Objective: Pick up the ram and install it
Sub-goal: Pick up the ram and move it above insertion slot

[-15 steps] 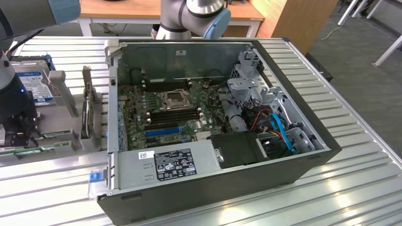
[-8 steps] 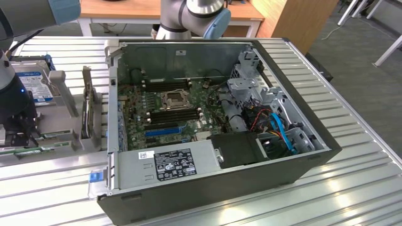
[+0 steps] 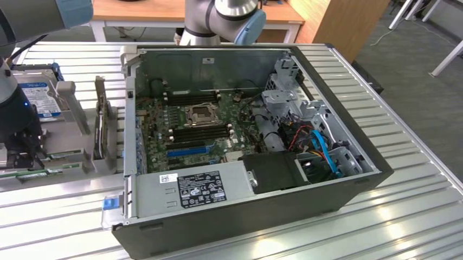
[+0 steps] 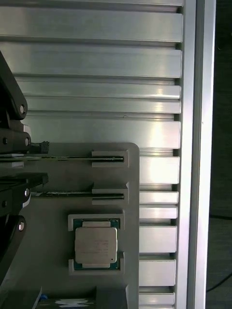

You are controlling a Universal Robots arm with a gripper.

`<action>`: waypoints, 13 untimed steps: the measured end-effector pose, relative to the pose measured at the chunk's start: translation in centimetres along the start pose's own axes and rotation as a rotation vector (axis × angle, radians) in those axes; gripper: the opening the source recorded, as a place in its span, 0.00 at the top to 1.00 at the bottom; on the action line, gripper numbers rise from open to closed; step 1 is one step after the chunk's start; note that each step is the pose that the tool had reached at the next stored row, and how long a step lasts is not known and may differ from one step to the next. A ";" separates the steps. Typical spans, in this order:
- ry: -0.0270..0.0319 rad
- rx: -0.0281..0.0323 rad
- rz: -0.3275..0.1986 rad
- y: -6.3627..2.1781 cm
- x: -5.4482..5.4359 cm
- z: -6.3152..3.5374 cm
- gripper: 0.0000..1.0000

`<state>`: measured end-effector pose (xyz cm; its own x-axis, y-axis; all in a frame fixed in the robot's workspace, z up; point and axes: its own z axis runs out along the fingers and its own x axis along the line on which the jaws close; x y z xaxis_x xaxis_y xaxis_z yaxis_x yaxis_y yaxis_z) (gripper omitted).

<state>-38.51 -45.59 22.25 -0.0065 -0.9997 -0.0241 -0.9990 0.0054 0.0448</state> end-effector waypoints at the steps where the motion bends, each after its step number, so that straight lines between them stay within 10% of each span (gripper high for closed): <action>1: -0.0001 0.0000 0.000 0.00 0.0 0.00 0.71; 13: 0.0000 0.0001 -0.001 -0.59 0.0 -0.02 0.71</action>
<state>-37.92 -45.58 22.25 -0.0050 -0.9997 -0.0242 -0.9990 0.0040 0.0447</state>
